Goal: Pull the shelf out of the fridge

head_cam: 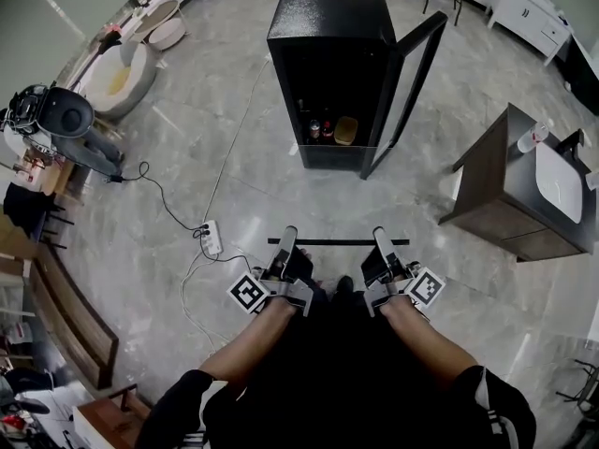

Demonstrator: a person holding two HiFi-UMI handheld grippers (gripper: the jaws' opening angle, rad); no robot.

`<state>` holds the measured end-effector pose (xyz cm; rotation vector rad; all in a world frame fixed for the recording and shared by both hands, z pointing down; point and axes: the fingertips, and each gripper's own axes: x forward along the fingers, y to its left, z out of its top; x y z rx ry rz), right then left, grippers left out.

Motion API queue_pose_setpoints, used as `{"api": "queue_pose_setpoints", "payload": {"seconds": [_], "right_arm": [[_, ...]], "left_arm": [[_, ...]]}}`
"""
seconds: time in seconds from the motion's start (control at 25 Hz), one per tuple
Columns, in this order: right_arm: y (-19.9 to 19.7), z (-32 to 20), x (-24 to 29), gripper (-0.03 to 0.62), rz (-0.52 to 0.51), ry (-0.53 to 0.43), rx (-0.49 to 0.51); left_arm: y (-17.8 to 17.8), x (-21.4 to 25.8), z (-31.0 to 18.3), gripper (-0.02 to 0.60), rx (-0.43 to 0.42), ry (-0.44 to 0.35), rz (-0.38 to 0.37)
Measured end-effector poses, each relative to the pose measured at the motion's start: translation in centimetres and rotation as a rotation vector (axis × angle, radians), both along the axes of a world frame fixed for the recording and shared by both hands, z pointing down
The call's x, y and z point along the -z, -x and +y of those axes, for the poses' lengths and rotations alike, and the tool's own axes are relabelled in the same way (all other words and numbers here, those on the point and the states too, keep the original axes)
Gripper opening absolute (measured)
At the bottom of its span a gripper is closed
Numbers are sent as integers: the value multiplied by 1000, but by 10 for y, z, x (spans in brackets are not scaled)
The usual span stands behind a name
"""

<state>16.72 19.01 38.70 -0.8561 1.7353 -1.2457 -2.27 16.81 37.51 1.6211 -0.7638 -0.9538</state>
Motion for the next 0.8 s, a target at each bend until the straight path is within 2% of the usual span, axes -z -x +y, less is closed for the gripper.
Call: {"api": "queue_pose_setpoints", "payload": {"seconds": [0.32, 0.8], "right_arm": [[17, 22, 9, 35, 29, -19, -30], [68, 60, 7, 34, 33, -5, -71]], "left_arm": [[16, 0, 18, 28, -38, 6, 15], [66, -3, 47, 28, -79, 25, 33]]}}
